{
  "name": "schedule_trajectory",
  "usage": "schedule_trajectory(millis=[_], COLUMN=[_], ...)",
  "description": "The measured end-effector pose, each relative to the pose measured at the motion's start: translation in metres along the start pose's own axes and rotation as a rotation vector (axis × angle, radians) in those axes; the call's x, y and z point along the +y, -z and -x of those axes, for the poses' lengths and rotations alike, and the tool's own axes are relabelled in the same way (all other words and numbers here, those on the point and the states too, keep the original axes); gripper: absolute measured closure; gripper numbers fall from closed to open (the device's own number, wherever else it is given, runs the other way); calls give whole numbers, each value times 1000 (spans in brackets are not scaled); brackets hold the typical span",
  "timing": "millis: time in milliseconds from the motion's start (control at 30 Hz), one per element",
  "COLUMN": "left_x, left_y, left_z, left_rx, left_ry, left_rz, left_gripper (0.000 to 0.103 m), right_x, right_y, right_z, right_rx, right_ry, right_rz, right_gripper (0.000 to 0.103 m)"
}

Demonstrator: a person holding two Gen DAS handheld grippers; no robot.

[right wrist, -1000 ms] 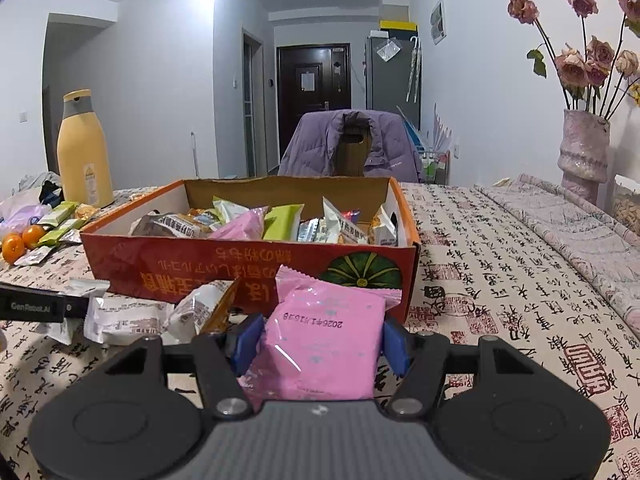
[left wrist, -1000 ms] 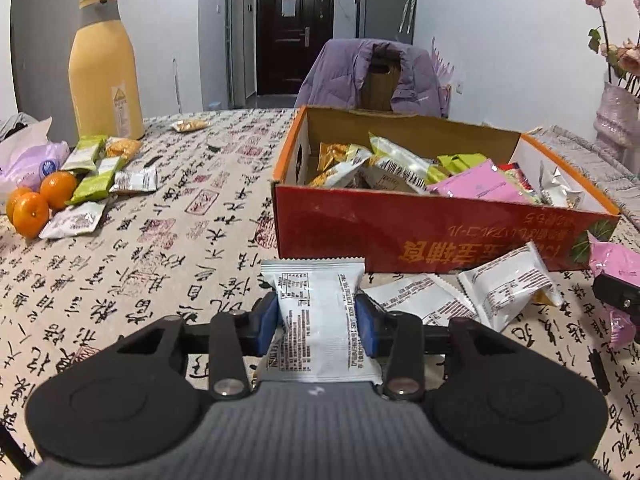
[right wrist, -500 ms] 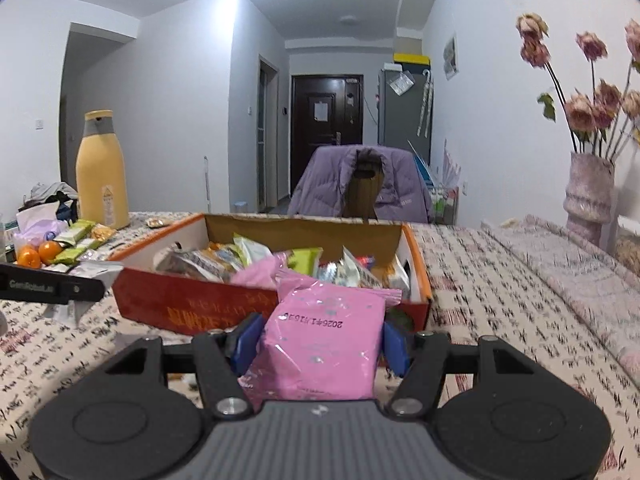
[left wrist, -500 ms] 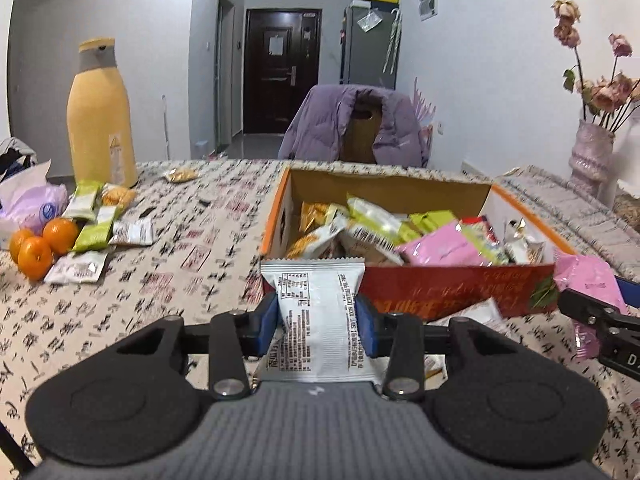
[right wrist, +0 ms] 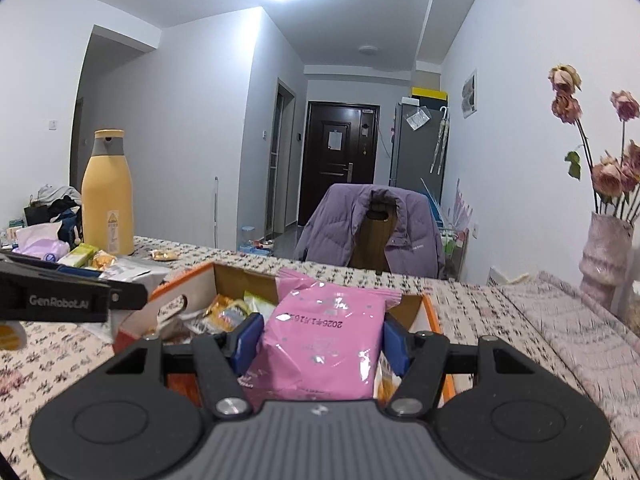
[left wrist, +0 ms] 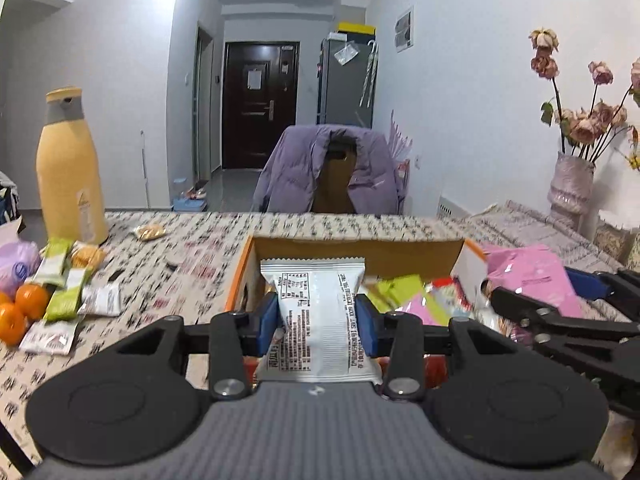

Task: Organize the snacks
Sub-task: 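Carry both held packets toward the box, then open both grippers over the box to drop the pink and white packets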

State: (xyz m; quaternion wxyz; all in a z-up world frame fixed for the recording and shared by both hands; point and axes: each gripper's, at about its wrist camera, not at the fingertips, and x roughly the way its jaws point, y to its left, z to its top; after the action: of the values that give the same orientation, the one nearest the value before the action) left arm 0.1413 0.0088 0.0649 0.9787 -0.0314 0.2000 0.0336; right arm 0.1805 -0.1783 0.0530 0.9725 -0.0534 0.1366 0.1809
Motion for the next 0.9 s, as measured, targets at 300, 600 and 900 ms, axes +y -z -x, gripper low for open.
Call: schedule_trajectory(millis=[300,600,900], left_x=[-5,3,11], left_y=[-24,-12,-2], left_z=[-40,-88,-90], left_rx=[-23,21,16], left_ry=[12,-31,-26], left_rz=[30,54,36], left_gripper=[62,62,50], right_x=[-7,-17,-16], right_y=[-20,1,15], right_z=[-43,-81,-89], right_rx=[6,60,119], right_ry=[21,21,-5], right_rz=[-19,-78,-80], right_gripper=[41,41,39])
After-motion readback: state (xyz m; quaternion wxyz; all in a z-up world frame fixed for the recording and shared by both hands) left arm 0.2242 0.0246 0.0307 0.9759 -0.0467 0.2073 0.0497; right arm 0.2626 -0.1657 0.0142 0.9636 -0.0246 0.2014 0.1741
